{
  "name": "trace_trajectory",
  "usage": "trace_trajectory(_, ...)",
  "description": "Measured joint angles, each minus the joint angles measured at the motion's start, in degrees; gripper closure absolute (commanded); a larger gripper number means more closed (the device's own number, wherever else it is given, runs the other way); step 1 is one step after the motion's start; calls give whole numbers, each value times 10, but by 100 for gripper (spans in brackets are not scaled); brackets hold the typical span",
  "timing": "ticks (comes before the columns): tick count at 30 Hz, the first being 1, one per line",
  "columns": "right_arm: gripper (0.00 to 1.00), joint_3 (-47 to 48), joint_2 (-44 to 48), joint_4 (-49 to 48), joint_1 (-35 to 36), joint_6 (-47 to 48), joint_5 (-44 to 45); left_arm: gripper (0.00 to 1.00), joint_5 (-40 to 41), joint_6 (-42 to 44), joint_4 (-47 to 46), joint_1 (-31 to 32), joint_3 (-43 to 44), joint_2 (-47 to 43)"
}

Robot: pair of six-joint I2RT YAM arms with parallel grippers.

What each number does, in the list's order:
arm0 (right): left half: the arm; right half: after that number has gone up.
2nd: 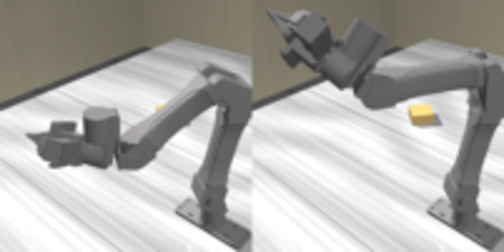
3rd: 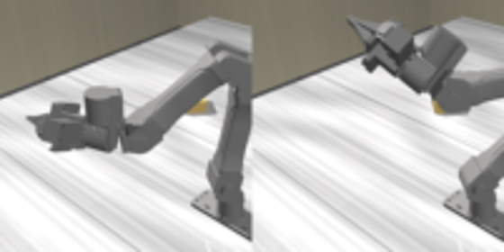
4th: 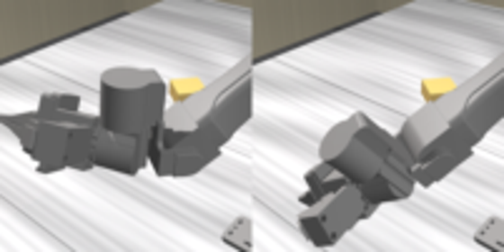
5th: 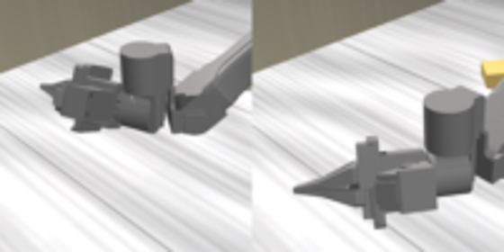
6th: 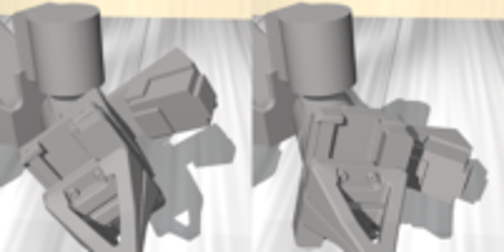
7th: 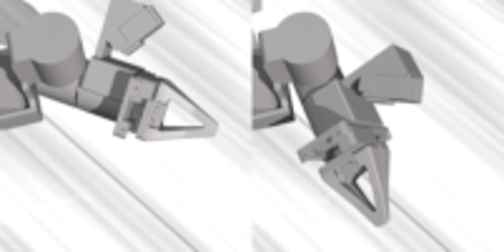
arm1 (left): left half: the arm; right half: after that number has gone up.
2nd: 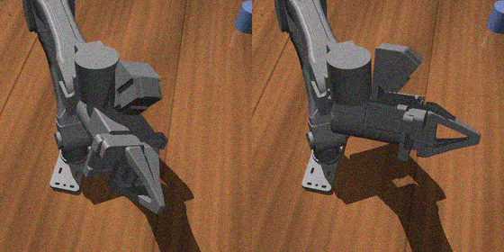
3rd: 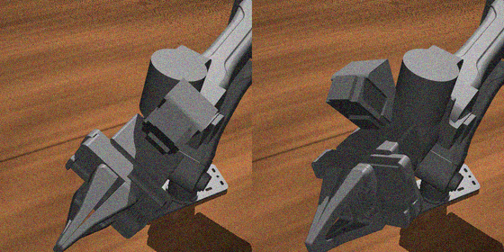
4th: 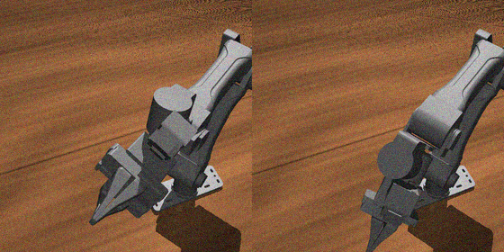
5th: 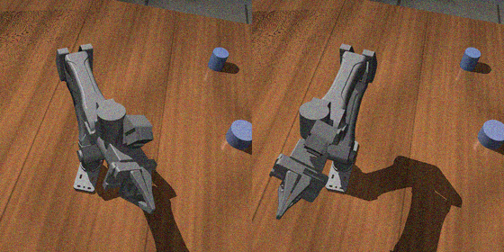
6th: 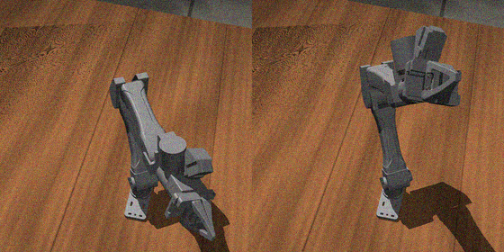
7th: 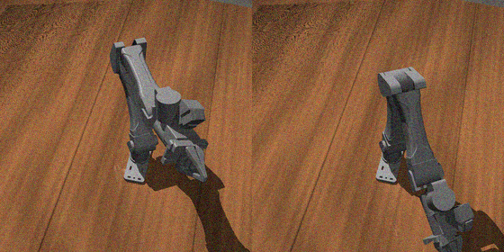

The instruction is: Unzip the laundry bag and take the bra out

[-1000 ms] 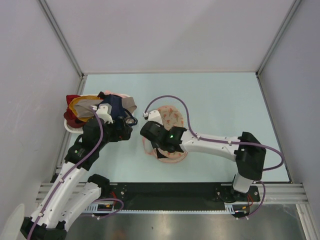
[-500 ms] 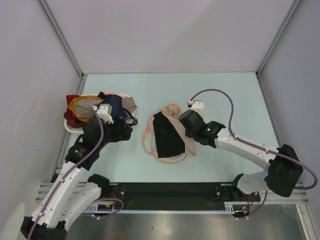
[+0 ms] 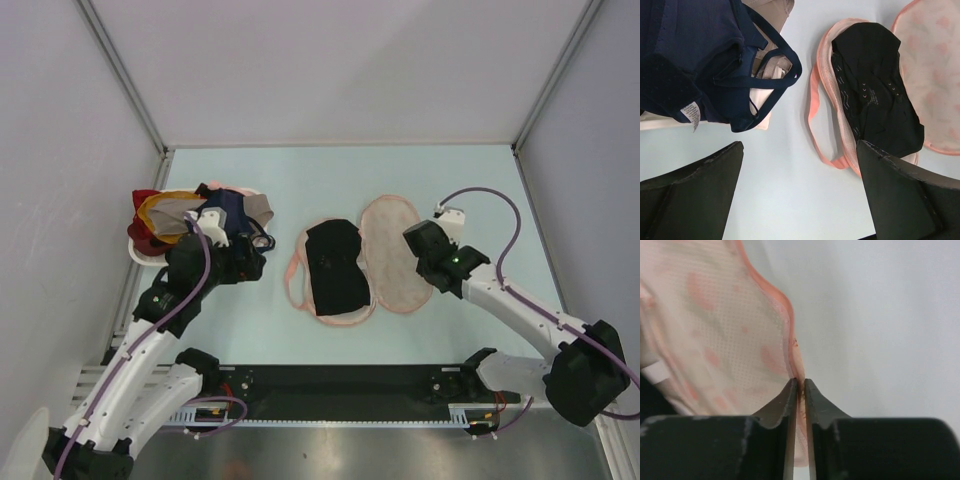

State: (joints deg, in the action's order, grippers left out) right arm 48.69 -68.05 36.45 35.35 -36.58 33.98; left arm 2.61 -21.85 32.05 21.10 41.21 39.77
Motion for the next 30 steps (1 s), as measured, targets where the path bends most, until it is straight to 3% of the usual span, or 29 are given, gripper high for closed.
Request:
trace_trajectory(3,24,-14,18,19,-28,-10,8,1,7,0,0,10,0,7)
trace_trajectory(6,16,-24,45,33,-47,-9,11,0,19,-1,0,36,0,16)
trace_trajectory(18,15,-56,147,-7,-59,17,-43,0,86,-35,-30,189,46,125)
trace_trajectory(22,16,-77,151,-37,-59,24,-90,0,105,-42,-61,238,86,221)
trace_trajectory(30,15,-104,183,-78,-59,36,-153,0,111,-51,-102,269,181,428)
